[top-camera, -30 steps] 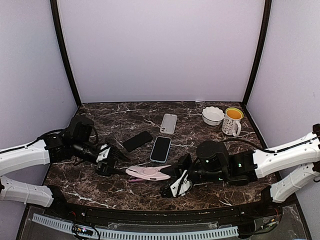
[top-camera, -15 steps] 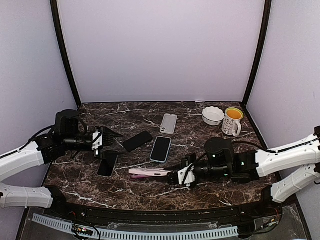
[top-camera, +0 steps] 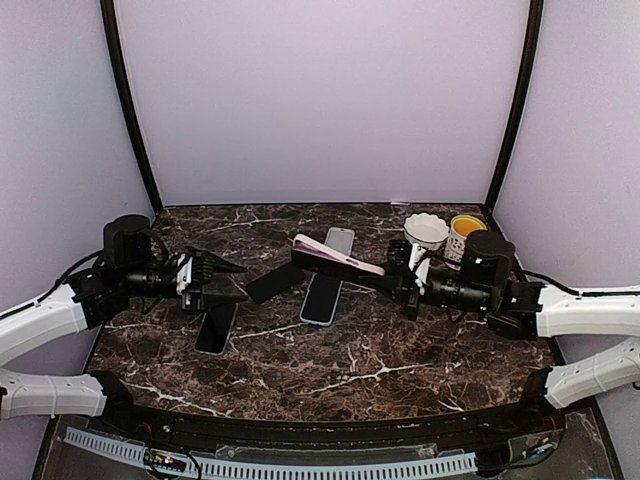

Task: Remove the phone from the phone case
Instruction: Pass from the right arm to the left

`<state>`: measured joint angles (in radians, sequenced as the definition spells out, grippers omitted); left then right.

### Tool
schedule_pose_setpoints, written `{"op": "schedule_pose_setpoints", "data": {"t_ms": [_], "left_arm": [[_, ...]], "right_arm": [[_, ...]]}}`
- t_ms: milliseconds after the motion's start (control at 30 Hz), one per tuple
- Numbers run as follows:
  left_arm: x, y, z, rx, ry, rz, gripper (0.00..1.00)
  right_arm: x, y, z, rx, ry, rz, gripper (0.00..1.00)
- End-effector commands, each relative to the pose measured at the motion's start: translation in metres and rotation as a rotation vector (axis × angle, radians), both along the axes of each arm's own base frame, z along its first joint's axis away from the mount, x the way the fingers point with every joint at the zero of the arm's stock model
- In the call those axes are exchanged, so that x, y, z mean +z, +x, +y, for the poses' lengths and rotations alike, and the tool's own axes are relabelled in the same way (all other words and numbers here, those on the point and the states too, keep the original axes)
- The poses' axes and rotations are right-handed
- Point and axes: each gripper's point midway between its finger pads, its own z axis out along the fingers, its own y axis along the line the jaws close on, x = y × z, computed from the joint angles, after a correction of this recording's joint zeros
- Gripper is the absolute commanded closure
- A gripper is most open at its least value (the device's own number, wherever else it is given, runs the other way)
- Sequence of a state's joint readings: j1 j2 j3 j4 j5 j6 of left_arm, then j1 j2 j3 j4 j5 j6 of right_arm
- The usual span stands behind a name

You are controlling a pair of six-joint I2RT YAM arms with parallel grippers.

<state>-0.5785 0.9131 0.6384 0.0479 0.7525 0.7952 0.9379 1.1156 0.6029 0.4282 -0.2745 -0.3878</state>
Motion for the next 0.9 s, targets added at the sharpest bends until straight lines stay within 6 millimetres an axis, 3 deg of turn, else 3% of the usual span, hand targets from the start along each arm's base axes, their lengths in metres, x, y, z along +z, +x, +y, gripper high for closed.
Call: {"op": "schedule_pose_setpoints", "data": {"t_ms": [0,100,300,633,867], "left_arm": [[0.034,-0.033,-0.003,-0.167,-0.154,0.003,0.54],[0.045,-0.05,-0.003,-0.262,-0.206,0.016,0.55],[0.067,-0.071,-0.001,-0.383,-0.301,0.048,0.55],[0.076,-0.084,0.003,-0.45,-0.34,0.06,0.55],[0.078,-0.081,0.001,-0.443,-0.358,0.089,0.54]], "right_arm": [[0.079,-0.014,-0.004,0.089,0.305,0.015,1.0],[0.096,-0.022,-0.006,0.143,0.383,0.019,1.0],[0.104,-0.042,0.005,0.315,0.436,0.056,1.0],[0.1,-0.047,0.022,0.418,0.414,0.043,1.0],[0.091,-0.049,0.036,0.442,0.357,0.021,1.0]]}}
